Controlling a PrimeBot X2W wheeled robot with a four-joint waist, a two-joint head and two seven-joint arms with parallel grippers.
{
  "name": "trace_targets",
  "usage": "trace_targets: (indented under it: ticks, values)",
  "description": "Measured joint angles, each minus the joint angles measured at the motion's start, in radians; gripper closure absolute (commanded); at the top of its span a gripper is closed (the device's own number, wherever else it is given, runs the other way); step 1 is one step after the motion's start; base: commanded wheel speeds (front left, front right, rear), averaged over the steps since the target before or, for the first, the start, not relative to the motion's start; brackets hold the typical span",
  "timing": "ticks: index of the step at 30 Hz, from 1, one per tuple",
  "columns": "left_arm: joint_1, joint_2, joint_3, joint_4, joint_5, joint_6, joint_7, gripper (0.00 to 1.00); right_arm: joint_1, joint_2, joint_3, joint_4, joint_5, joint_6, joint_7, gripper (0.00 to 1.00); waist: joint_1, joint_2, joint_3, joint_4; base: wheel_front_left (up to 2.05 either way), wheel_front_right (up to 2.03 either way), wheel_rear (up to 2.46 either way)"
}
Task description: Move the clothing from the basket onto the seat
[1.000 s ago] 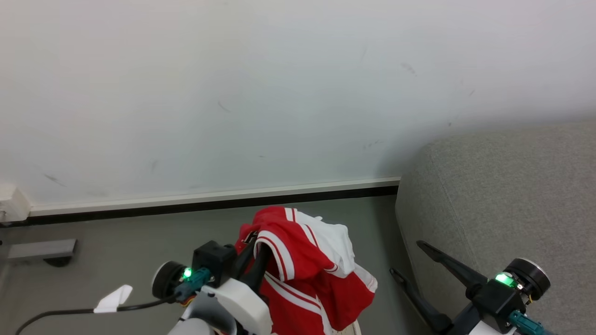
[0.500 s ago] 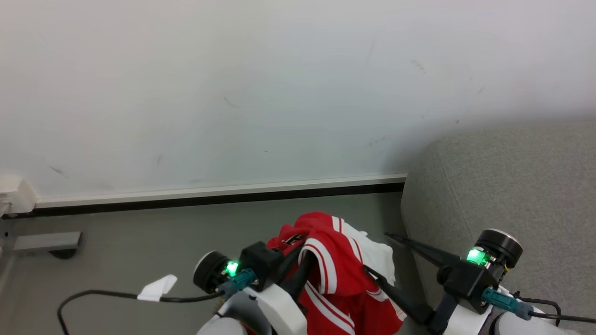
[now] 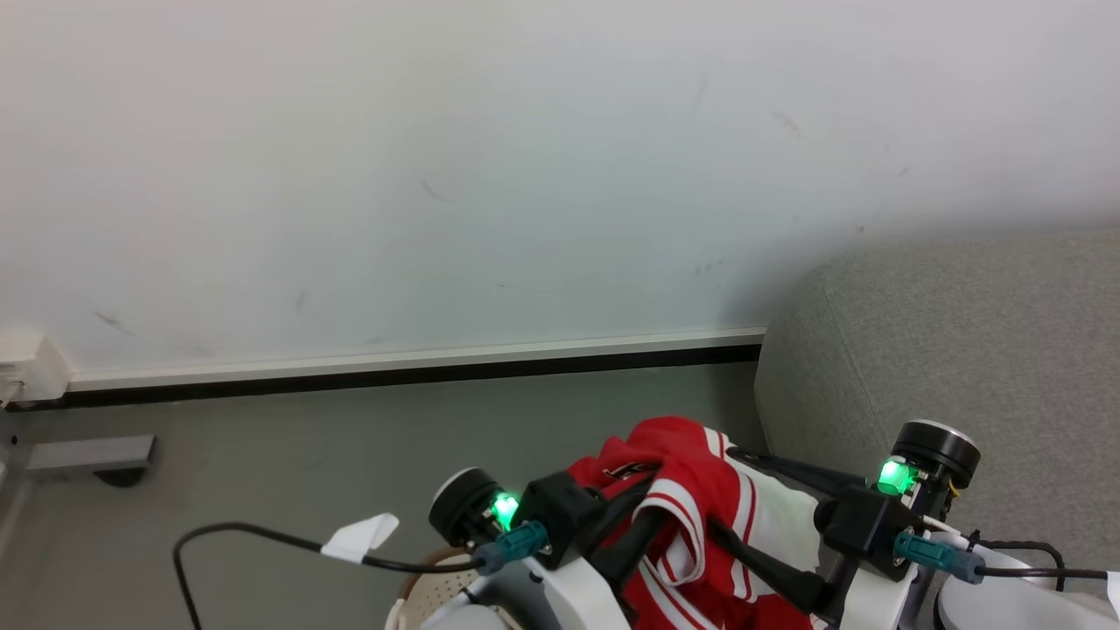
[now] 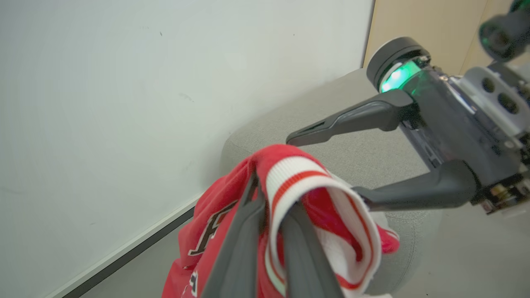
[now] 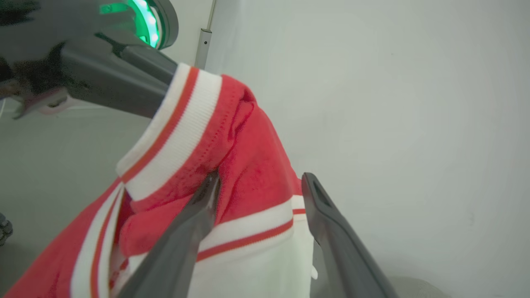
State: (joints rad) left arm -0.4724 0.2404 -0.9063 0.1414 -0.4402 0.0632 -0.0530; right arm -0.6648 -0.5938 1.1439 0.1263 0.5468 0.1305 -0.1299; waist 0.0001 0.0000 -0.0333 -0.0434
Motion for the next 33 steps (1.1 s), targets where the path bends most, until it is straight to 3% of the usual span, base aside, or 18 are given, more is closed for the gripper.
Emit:
trace_targets:
  ticks: [9, 13, 19, 22, 23, 24, 25, 26, 27, 32, 33]
  values:
    - [-0.004, -0.043, -0.012, -0.050, -0.079, -0.057, -0.001, 1.00, -0.030, -0.017, 0.077, -0.008, 0.050, 0.000, -0.030, 0.00, 0.0000, 0.0000, 0.001, 0.007, 0.00, 0.00, 0.00]
    - [0.004, -0.044, -0.009, -0.053, -0.138, -0.099, 0.010, 1.00, -0.034, -0.026, 0.095, -0.012, 0.063, 0.000, -0.047, 0.00, 0.0000, 0.0000, 0.001, 0.009, 0.00, 0.00, 0.00]
    - [0.002, -0.048, 0.003, -0.058, -0.178, -0.124, 0.006, 1.00, -0.048, -0.025, 0.110, -0.003, 0.081, 0.000, -0.058, 0.00, 0.0000, 0.0000, 0.004, 0.007, 0.00, 0.00, 0.00]
    - [-0.001, -0.051, 0.005, -0.059, -0.180, -0.125, -0.002, 1.00, -0.045, -0.016, 0.116, 0.005, 0.092, 0.000, -0.061, 0.50, 0.0000, 0.0000, 0.005, 0.005, 0.00, 0.00, 0.00]
    - [-0.003, -0.052, 0.005, -0.059, -0.184, -0.127, -0.003, 1.00, -0.044, -0.011, 0.118, 0.009, 0.098, 0.000, -0.063, 0.57, 0.0000, 0.0000, 0.005, 0.004, 0.00, 0.00, 0.00]
    - [-0.005, -0.054, 0.005, -0.060, -0.188, -0.133, -0.006, 1.00, -0.044, -0.008, 0.119, 0.012, 0.101, 0.000, -0.065, 0.70, 0.0000, 0.0000, 0.005, 0.004, 0.00, 0.00, 0.00]
    - [-0.005, -0.055, 0.004, -0.060, -0.190, -0.134, -0.009, 1.00, -0.043, -0.006, 0.120, 0.017, 0.106, 0.000, -0.065, 0.70, 0.0000, 0.0000, 0.005, 0.003, 0.00, 0.00, 0.00]
    - [-0.006, -0.056, 0.003, -0.060, -0.192, -0.135, -0.009, 1.00, -0.043, -0.004, 0.120, 0.020, 0.110, 0.000, -0.067, 0.93, 0.0000, 0.0000, 0.006, 0.002, 0.00, 0.00, 0.00]
    - [-0.007, -0.056, 0.003, -0.061, -0.197, -0.137, -0.009, 1.00, -0.043, -0.003, 0.121, 0.023, 0.114, 0.000, -0.073, 1.00, 0.0000, 0.0000, 0.006, 0.001, 0.00, 0.00, 0.00]
    - [-0.018, -0.053, -0.003, -0.051, -0.175, -0.126, -0.025, 1.00, -0.044, 0.006, 0.123, 0.037, 0.132, 0.000, -0.086, 1.00, 0.0000, 0.0000, 0.010, -0.005, 0.00, 0.00, 0.00]
    - [-0.019, -0.055, -0.004, -0.049, -0.175, -0.124, -0.029, 0.96, -0.045, 0.008, 0.123, 0.040, 0.134, 0.000, -0.090, 1.00, 0.0000, 0.0000, 0.010, -0.006, 0.00, 0.00, 0.00]
